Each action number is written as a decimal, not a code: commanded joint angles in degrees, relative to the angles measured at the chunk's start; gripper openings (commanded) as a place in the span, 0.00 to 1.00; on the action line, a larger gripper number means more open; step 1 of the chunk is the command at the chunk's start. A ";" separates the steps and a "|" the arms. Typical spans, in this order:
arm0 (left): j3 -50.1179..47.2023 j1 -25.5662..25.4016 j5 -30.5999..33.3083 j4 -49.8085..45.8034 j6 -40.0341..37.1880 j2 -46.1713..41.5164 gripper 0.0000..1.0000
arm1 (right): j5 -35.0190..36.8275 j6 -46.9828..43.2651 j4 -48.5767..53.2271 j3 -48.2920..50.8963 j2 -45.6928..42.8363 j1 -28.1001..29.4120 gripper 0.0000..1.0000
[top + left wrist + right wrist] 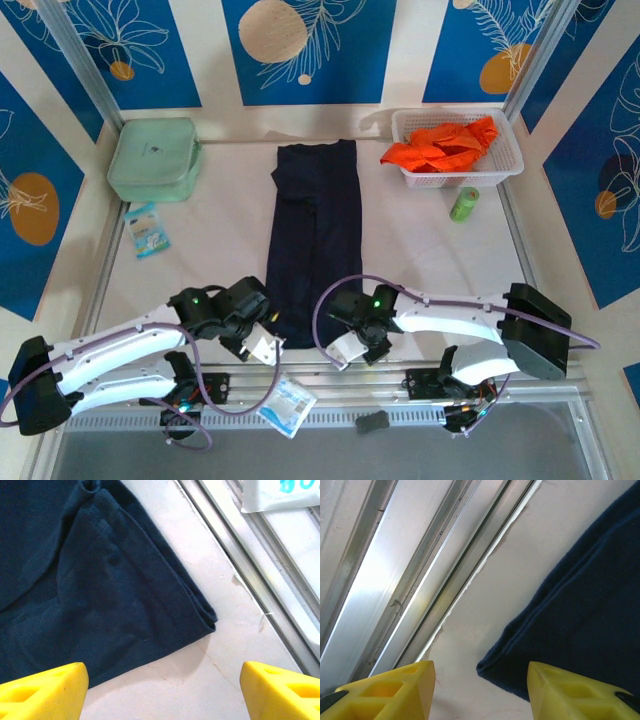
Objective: Fold and stack the t-shirts
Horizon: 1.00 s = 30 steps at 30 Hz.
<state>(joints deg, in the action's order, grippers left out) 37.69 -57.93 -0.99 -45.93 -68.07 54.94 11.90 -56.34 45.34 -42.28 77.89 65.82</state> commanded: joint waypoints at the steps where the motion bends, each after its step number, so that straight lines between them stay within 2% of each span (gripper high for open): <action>1: -1.83 -0.60 -3.05 -1.30 -1.93 0.65 0.78 | -0.27 1.01 -1.72 0.86 2.01 -0.73 0.49; 11: -4.89 -0.60 -2.79 4.91 -5.15 6.29 0.72 | 1.72 2.19 -3.33 0.89 7.04 -3.07 0.40; 24: -5.92 -0.25 -1.56 9.63 -5.60 12.54 0.61 | 0.85 3.95 -2.96 1.26 5.75 -2.37 0.38; 30: -5.73 0.26 -0.96 14.45 -6.64 19.08 0.57 | 0.06 5.99 -5.47 1.26 7.16 -1.89 0.37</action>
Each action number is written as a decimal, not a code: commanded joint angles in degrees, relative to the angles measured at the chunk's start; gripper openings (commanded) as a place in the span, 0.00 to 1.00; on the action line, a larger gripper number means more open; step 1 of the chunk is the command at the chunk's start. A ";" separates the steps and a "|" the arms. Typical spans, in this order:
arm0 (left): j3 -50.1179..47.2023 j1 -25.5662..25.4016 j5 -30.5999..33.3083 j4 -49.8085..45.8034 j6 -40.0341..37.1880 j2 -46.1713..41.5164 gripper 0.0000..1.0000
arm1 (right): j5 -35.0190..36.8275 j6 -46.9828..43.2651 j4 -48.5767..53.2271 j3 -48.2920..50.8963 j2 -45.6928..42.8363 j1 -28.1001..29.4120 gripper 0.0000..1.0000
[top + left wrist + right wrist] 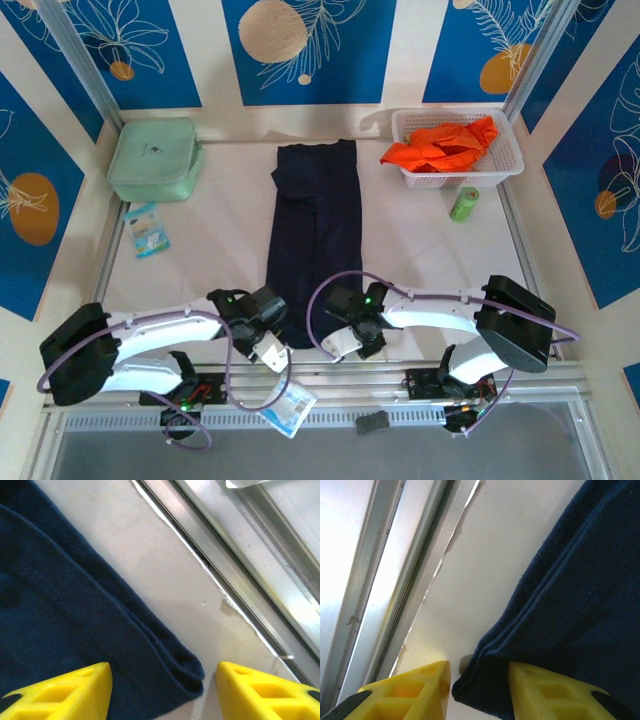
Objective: Fold and stack the t-shirts
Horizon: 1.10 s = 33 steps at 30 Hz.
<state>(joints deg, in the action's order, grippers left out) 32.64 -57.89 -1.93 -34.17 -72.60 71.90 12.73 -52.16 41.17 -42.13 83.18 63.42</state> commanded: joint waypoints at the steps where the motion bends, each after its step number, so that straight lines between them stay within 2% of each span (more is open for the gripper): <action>1: -0.72 0.52 0.04 3.41 -2.33 3.05 0.56 | -0.86 2.12 -1.67 1.29 2.16 0.62 0.37; 9: 1.09 1.86 0.79 4.98 -2.55 9.63 0.50 | -0.61 2.88 -2.41 2.02 2.27 0.89 0.35; 12: 2.42 1.94 0.97 7.21 -2.39 13.47 0.45 | -0.69 2.77 -2.76 1.72 1.75 0.17 0.35; 14: 4.03 2.07 0.97 9.15 -2.08 16.59 0.35 | -0.69 2.61 -2.96 1.68 1.39 -0.39 0.35; 21: 9.03 2.34 1.41 11.43 -1.16 23.00 0.23 | -0.35 2.33 -3.57 1.60 0.73 -2.41 0.32; 25: 9.22 2.34 1.66 11.06 -0.76 22.55 0.02 | -0.30 2.31 -4.54 2.08 0.45 -2.77 0.19; 28: 8.44 2.30 1.93 10.51 -1.04 20.62 0.00 | -0.26 2.31 -4.35 1.95 0.50 -2.78 0.02; 33: 6.92 2.25 2.21 7.65 -1.26 14.48 0.00 | 0.25 3.28 -2.28 1.75 -1.03 -2.65 0.00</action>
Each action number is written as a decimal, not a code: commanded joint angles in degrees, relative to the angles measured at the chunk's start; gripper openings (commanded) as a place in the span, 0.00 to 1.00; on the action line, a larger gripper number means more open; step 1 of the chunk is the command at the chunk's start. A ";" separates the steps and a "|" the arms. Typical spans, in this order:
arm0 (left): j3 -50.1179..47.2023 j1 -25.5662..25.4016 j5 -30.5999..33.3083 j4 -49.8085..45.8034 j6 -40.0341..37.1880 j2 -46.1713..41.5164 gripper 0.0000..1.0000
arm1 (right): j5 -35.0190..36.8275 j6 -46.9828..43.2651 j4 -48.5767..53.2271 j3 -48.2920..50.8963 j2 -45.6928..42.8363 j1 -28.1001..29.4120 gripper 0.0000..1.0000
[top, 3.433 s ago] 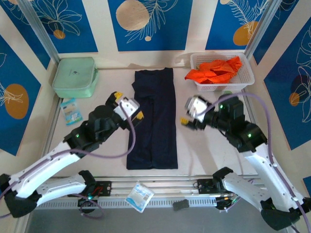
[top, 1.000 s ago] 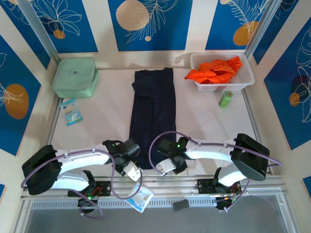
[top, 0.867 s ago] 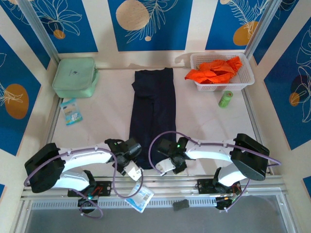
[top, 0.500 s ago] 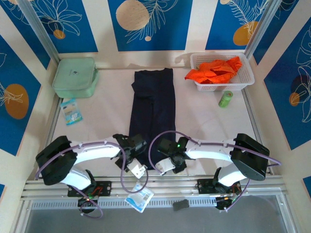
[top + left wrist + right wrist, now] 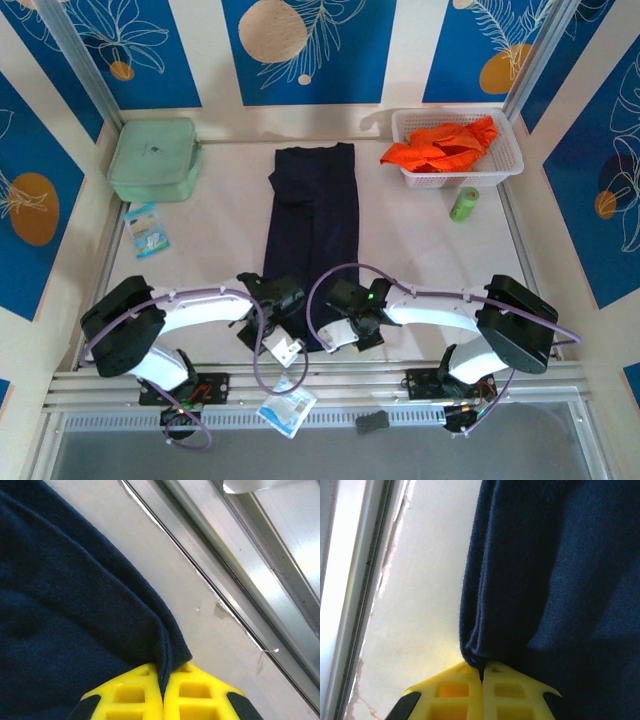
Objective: Fold and stack the t-shirts
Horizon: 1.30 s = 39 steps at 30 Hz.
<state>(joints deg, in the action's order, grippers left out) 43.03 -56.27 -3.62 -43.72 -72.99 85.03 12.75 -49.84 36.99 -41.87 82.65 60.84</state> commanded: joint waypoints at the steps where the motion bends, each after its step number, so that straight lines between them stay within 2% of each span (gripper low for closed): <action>1: -3.94 0.41 4.62 16.57 -0.95 -0.25 0.00 | 0.46 1.25 2.71 1.48 -1.46 0.12 0.00; 7: -6.51 -2.16 10.59 13.28 3.06 -11.19 0.00 | 1.37 4.81 7.25 1.90 -9.13 4.16 0.00; 16: -7.43 -13.55 20.33 2.94 14.19 -27.41 0.00 | 3.34 16.89 20.11 0.19 -20.01 15.36 0.00; 20: -6.94 -17.52 23.62 -1.09 19.10 -31.31 0.00 | 4.48 20.66 23.72 -2.21 -23.03 19.24 0.00; 23: -6.21 -17.70 25.50 -0.85 20.34 -33.02 0.00 | 6.52 19.14 22.94 -3.25 -24.74 18.89 0.00; 28: -5.60 -15.14 28.52 4.45 16.43 -35.19 0.00 | 7.62 10.61 18.91 -5.29 -27.09 10.09 0.00; 33: -2.59 -7.23 25.32 9.51 10.56 -34.01 0.00 | 6.16 0.54 14.74 -9.55 -26.24 -1.66 0.00; 39: 3.40 4.06 16.46 15.98 4.31 -27.64 0.00 | 3.41 -7.06 8.80 -14.58 -20.34 -14.53 0.00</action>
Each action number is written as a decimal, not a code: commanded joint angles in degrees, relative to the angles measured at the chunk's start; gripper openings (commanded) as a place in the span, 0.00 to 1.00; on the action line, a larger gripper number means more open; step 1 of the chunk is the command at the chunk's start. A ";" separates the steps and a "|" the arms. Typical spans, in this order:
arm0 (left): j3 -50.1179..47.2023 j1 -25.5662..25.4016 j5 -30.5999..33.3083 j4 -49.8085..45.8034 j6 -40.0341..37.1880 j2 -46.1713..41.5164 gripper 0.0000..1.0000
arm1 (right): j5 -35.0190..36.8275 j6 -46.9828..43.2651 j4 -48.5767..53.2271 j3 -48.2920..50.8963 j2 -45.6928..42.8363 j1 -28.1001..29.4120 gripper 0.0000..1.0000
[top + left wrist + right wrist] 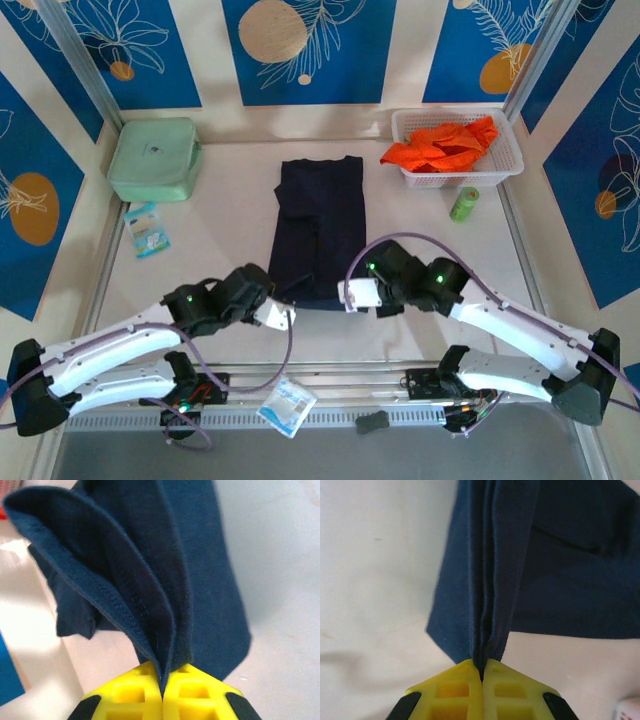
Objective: Fold and stack the t-shirts
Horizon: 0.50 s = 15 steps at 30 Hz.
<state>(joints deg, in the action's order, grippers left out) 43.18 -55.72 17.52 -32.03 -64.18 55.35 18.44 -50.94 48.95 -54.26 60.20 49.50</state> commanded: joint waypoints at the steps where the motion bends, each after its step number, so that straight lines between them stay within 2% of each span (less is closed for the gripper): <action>1: 4.39 5.36 -5.87 5.34 -5.73 3.51 0.00 | -2.52 -6.63 -4.43 -3.02 3.42 -4.95 0.00; 7: 11.59 13.38 -12.26 9.68 -9.44 12.86 0.00 | -3.26 -9.16 -12.41 -7.15 10.24 -12.77 0.00; 15: 17.23 20.45 -17.24 13.56 -11.23 22.97 0.00 | -7.68 -11.63 -16.40 -11.63 18.23 -19.33 0.00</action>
<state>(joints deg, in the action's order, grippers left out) 58.17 -37.12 4.69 -20.60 -73.73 76.44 14.55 -60.58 35.05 -64.03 76.84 31.48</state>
